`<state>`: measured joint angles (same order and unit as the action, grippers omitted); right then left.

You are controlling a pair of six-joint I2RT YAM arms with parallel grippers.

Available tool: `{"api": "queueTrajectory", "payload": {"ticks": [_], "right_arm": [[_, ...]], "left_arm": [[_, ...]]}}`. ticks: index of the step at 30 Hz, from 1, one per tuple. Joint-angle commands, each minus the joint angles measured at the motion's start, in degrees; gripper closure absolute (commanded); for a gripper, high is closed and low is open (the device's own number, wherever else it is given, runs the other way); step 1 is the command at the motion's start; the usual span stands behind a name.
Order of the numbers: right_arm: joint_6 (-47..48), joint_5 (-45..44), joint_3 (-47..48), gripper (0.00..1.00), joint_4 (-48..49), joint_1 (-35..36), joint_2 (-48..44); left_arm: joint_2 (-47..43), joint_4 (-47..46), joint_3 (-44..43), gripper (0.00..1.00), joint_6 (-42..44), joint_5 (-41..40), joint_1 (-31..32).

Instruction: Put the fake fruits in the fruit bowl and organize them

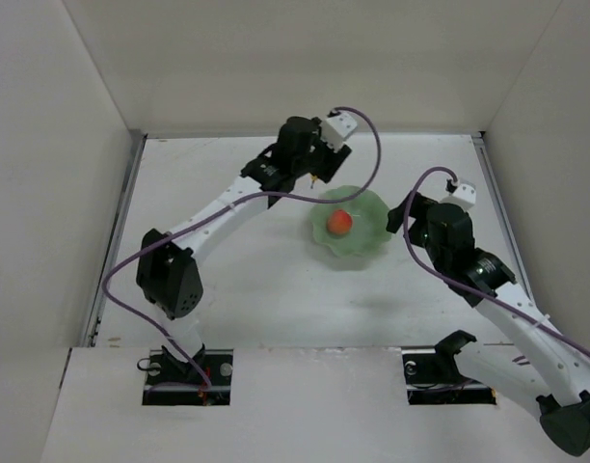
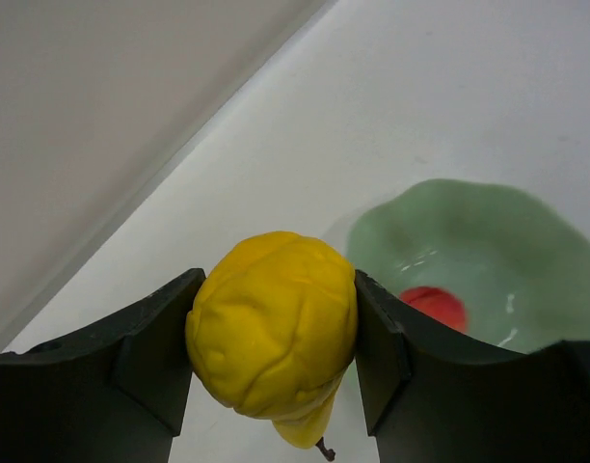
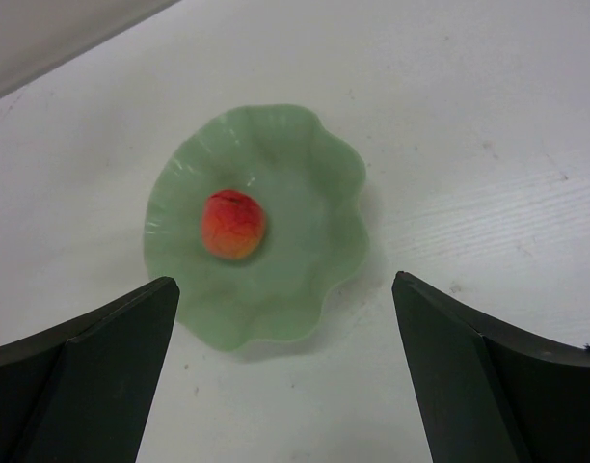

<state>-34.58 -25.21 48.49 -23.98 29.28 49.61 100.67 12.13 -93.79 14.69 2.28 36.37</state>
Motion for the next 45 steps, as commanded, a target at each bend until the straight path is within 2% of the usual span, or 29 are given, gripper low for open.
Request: {"api": "queueTrajectory", "payload": {"ticks": [1, 5, 9, 12, 17, 22, 26, 30, 32, 37, 45], "right_arm": [[-7.0, -8.4, -0.6, 0.0, -4.6, -0.1, -6.2], [-8.7, -13.4, -0.7, 0.0, -9.6, 0.0, -9.7], [-8.4, -13.1, -0.8, 0.0, -12.1, -0.4, -12.1], [-8.1, -13.2, -0.8, 0.0, -13.1, -0.5, -12.9], [-7.5, -13.1, -0.6, 0.0, -13.6, -0.4, -12.7], [-7.5, -13.1, -0.1, 0.0, -13.3, -0.3, -12.6], [-6.3, -13.3, 0.0, 0.0, -13.8, -1.6, -13.4], [-4.3, -11.9, -1.4, 0.0, -14.7, -5.0, -14.4], [-3.7, -10.6, -2.3, 0.0, -14.7, -7.1, -15.0], [-2.3, -6.1, -4.5, 0.0, -12.9, -12.4, -15.6], [-0.8, -1.6, -6.2, 0.0, -11.9, -16.9, -15.6]], "left_arm": [[10.2, 3.9, -5.9, 0.89, -4.4, 1.8, 7.0], [15.4, 2.0, -10.1, 0.83, -5.9, 1.2, 10.7], [19.1, 1.8, -12.6, 0.66, -7.6, 1.6, 12.4], [19.3, 1.8, -12.8, 0.48, -7.8, 1.7, 13.1], [17.8, 2.0, -12.6, 0.02, -6.7, 0.8, 14.7], [14.7, 2.9, -13.1, 0.0, -6.4, -1.1, 14.5], [8.5, 6.5, -12.3, 0.0, -6.0, -5.7, 11.2], [0.8, 11.2, -7.7, 0.0, -5.7, -8.0, 4.0], [-4.2, 12.9, -2.5, 0.0, -5.4, -7.3, -1.3], [-15.4, 10.5, 13.0, 0.0, -6.0, -8.8, -14.1], [-23.8, 6.3, 27.4, 0.0, -7.6, -11.2, -31.6]]}}
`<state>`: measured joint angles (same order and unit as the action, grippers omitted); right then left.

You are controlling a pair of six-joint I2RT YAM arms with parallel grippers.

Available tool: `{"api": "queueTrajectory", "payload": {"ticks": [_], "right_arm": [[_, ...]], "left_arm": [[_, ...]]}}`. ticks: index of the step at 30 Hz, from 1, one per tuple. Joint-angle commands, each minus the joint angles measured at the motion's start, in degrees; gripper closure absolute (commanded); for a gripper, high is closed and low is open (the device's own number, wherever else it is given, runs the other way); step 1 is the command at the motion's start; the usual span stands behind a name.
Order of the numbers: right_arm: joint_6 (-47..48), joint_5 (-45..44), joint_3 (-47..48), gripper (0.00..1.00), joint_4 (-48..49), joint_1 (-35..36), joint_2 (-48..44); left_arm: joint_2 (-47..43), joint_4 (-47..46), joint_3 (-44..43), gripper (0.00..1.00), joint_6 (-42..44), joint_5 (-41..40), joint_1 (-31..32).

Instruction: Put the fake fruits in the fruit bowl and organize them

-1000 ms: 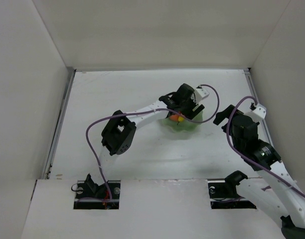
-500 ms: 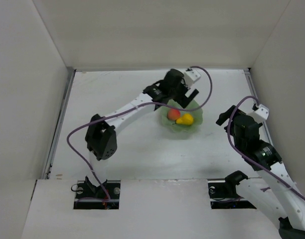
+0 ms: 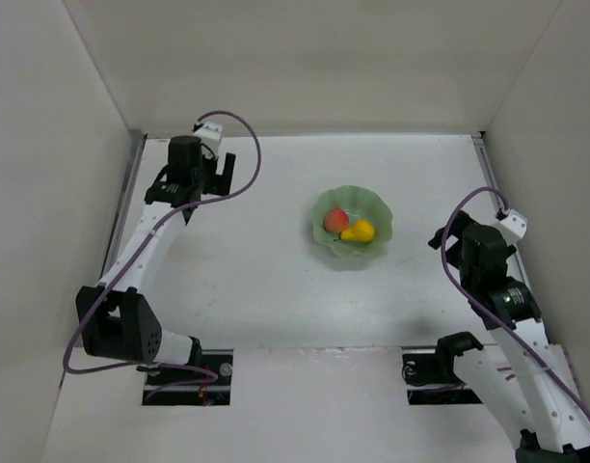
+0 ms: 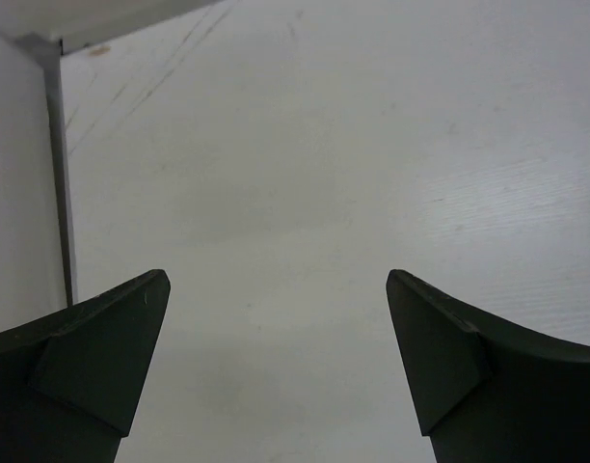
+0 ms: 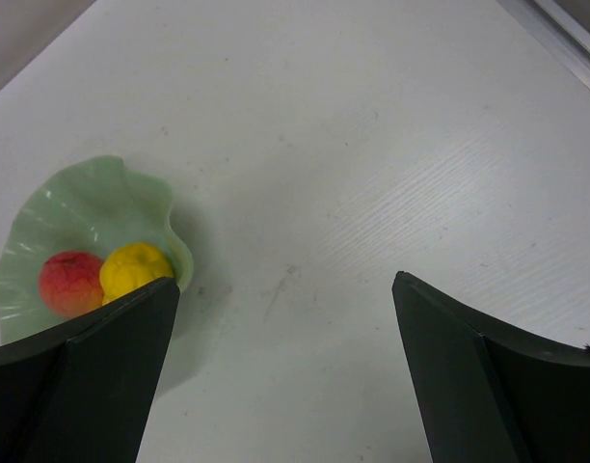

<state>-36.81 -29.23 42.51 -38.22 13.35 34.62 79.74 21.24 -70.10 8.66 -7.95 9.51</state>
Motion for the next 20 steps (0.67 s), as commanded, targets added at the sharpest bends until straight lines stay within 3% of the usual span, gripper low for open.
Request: {"api": "queueTrajectory", "payload": {"ticks": [1, 8, 20], "right_arm": [[1.4, 2.5, -0.3, 0.0, 2.4, -1.1, -0.8], [1.3, 2.7, -0.6, 0.0, 2.4, -0.9, -0.8], [0.4, 2.8, -2.3, 0.0, 2.3, -0.8, -2.1]], "left_arm": [[-3.5, -3.6, 5.1, 0.0, -2.3, -1.0, -7.0], [-6.1, -5.7, 10.2, 0.0, -9.7, -0.7, -13.6], [-5.9, -4.7, 9.7, 0.0, -11.7, 1.3, -15.2]]}}
